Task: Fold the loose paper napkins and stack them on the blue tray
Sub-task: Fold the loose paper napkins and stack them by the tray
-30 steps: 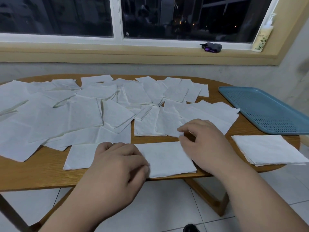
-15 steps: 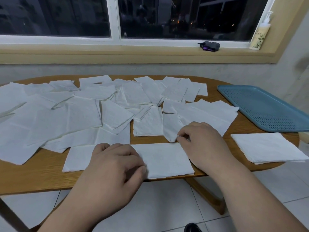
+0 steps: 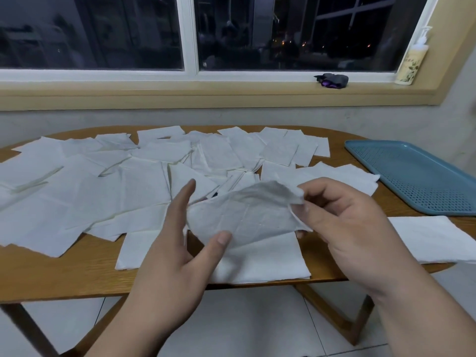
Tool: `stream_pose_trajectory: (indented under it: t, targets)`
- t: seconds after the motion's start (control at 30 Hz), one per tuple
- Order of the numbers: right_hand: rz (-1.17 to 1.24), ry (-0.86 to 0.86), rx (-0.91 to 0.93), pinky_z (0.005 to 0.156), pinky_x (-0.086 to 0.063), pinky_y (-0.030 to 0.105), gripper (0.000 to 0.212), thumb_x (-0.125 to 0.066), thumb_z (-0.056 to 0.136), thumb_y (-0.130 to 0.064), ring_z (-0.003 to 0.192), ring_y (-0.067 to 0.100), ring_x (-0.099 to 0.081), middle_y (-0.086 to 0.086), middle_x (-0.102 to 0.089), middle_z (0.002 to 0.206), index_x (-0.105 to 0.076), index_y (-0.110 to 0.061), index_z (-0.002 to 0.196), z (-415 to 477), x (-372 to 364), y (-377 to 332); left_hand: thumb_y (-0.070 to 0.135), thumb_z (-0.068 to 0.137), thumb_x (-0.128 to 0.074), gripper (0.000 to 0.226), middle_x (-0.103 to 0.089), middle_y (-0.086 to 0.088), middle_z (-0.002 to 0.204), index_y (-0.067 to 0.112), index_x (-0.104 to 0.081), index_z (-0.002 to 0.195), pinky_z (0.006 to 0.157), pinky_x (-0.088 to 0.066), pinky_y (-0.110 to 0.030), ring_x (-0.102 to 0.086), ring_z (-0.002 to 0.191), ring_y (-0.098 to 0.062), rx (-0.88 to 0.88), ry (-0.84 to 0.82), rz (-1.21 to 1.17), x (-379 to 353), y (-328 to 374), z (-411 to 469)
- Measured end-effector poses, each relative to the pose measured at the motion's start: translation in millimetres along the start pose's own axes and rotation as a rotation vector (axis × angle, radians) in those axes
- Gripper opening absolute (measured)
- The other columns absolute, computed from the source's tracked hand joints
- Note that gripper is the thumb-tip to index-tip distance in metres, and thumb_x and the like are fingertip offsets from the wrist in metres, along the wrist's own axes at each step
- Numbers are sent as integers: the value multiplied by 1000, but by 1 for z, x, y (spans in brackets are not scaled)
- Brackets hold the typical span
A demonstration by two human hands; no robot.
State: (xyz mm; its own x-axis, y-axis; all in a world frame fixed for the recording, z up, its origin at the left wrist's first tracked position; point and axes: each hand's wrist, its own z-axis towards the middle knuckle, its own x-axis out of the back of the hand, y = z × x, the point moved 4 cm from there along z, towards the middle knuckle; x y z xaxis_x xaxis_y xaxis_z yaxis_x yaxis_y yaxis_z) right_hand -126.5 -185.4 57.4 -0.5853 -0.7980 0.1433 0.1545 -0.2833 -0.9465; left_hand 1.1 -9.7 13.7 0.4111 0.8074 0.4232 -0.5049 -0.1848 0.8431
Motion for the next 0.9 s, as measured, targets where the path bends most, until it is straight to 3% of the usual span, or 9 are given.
stream_pose_trajectory:
  t: [0.07, 0.17, 0.23, 0.33, 0.43, 0.53, 0.63, 0.8, 0.9]
  targets:
    - [167, 26, -87, 62, -54, 26, 17, -69, 72, -32, 81, 23, -63, 13, -71, 92, -76, -24, 85, 0, -1, 14, 34, 88, -67, 65, -65, 13, 86, 66, -31, 131, 65, -42, -10, -60, 68, -3, 38, 4, -119, 1, 1, 0]
    - [341, 54, -192, 58, -52, 30, 28, -64, 74, -26, 82, 23, -65, 15, -74, 98, -74, -14, 96, -3, -3, 28, 19, 90, -66, 67, -67, -11, 83, 67, -40, 130, 70, -47, -35, -60, 74, -32, 75, -3, -239, 6, 1, 0]
    - [351, 49, -225, 59, -51, 32, 37, -63, 76, -31, 82, 23, -67, 12, -75, 97, -71, -18, 109, -6, -3, 29, 16, 89, -65, 67, -60, -7, 73, 67, -45, 127, 59, -43, -27, -52, 62, -23, 86, -13, -258, 7, 0, 1]
    - [-6, 29, -246, 67, -51, 26, 42, -67, 89, -32, 80, 14, -71, -2, -75, 86, -54, -44, 127, -9, -2, 28, 17, 89, -65, 60, -45, 3, 63, 67, -52, 122, 53, -35, -12, -42, 57, -8, 71, -16, -184, 8, 1, 1]
    - [-316, 49, -166, 59, -46, 26, 48, -63, 95, -25, 66, 19, -60, 2, -62, 73, -50, -51, 133, -9, -1, 33, 18, 88, -67, 43, -68, 4, 73, 60, -69, 100, 61, -39, -6, -56, 65, -1, 75, -33, -92, 7, 0, 1]
    - [-390, 51, -137, 68, -51, 19, 30, -60, 96, -25, 83, 12, -63, -5, -69, 91, -67, -49, 113, -11, -4, 36, 15, 87, -68, 30, -72, 15, 81, 42, -78, 80, 67, -39, -2, -62, 81, 4, 99, -55, -21, 7, -2, 2]
    - [-425, -5, -162, 71, -47, 9, 25, -61, 96, -26, 95, 3, -58, -22, -69, 94, -70, -48, 90, -13, -7, 37, 17, 86, -69, 23, -70, 25, 83, 38, -77, 80, 65, -37, 0, -60, 84, 8, 109, -67, 58, 9, -5, 3]
    - [-536, -19, -191, 71, -46, 5, 18, -64, 93, -28, 92, -9, -59, -23, -71, 88, -73, -43, 90, -11, -1, 42, 20, 84, -70, 22, -64, 35, 83, 41, -76, 80, 67, -34, 0, -55, 86, 12, 67, -92, 195, 9, -6, 5]
    - [-660, -48, -173, 75, -46, 5, 17, -61, 95, -30, 95, -13, -55, -23, -69, 90, -73, -43, 95, -12, -3, 45, 23, 84, -71, 22, -61, 37, 89, 44, -73, 76, 86, -40, -16, -53, 95, 6, -6, -140, 336, 5, -8, 5]
